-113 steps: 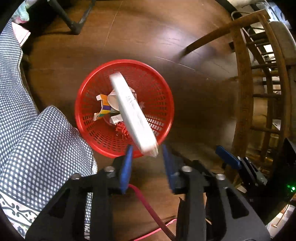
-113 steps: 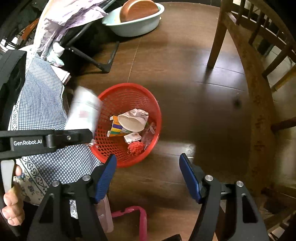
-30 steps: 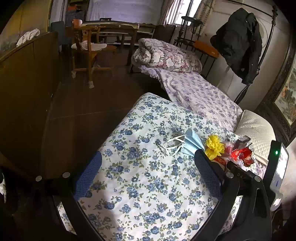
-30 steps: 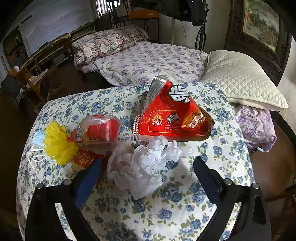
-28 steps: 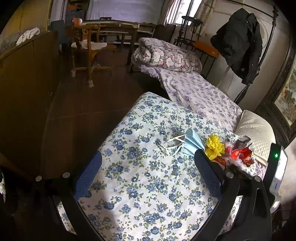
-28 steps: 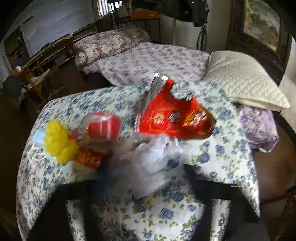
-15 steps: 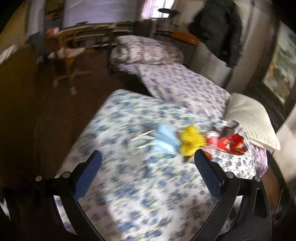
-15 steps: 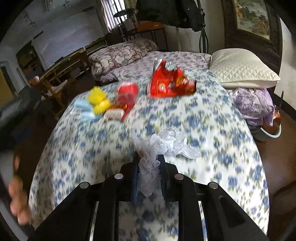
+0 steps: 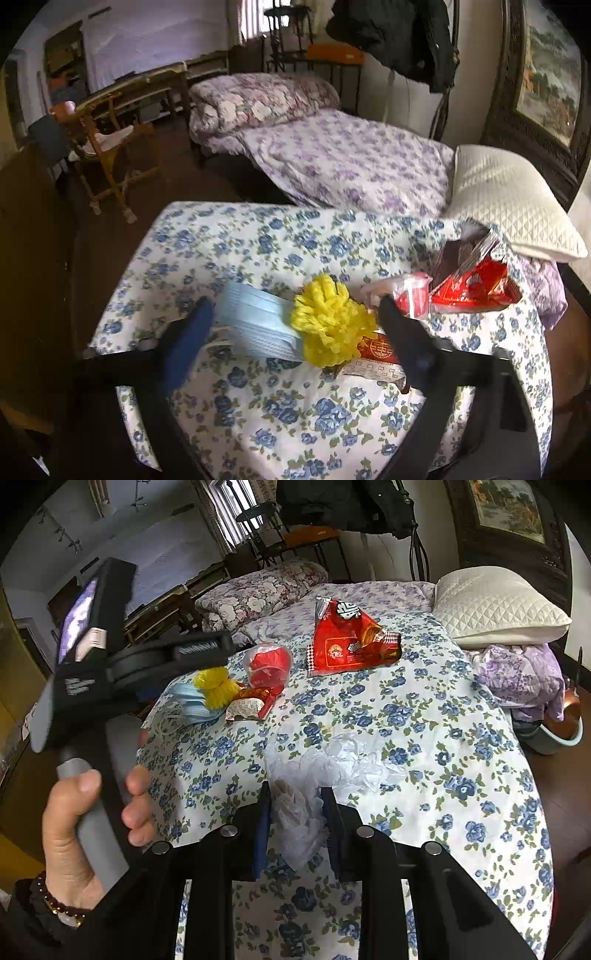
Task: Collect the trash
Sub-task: 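Grasp the white plastic bag with the right tool while the left tool grasps the yellow yarn, then carry the bag and yellow yarn to the red wastebasket and release both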
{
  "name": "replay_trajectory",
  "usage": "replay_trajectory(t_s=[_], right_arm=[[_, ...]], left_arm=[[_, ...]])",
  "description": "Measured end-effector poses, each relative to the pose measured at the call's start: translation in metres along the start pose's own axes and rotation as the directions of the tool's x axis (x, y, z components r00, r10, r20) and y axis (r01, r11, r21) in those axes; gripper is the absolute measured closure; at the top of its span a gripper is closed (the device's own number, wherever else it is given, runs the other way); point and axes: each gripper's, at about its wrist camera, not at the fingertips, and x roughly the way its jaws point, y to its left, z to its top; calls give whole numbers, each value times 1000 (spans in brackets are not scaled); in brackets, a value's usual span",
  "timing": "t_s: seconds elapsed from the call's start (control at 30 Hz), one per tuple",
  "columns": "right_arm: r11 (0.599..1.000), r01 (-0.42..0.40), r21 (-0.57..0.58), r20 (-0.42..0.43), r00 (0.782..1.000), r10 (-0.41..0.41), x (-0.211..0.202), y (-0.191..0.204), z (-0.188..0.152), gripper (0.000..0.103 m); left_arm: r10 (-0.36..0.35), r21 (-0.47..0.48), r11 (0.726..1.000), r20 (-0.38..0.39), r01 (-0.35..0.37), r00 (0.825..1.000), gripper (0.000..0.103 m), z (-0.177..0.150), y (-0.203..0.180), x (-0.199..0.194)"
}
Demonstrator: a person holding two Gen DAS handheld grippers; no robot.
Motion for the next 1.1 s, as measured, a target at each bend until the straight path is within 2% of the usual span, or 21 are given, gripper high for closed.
replay_trajectory(t_s=[0.03,0.13,0.2,0.23,0.3,0.53,0.67,0.87,1.1], right_arm=[[1000,-4,3,-2,1000,4,1,0,-1,76],[1000,-17,12,-8,1000,17,2,0,-2,76],[1000,-18,9,-1,1000,18,0,2,-1,76],[1000,-18,9,5,1000,18,-2,2,-1,76],[1000,-17,12,19,1000,17,-6,2,-1,76],[1000,-20,8,26,999,20,-17,6,-5,76],[1000,-29,-3,32,999,29,-26,12,-7,76],[999,-33,-21,45,998,34,-39,17,-11,76],[1000,-6,-20,67,998,7,-66,4,-12,76]], left_arm=[[4,4,1000,-7,-4,1000,35,0,0,3],[-11,3,1000,-10,11,1000,56,-1,4,6],[-53,-31,998,-16,53,998,83,1,14,0],[-65,-42,997,-16,64,998,89,1,18,-3],[-103,-80,992,-16,101,995,95,1,30,-14],[-195,-192,963,-5,190,981,99,-21,71,-65],[-226,-214,951,11,223,974,99,-43,78,-95],[-243,-173,954,23,243,970,99,-62,69,-122],[-253,-134,958,18,253,967,99,-80,54,-141]])
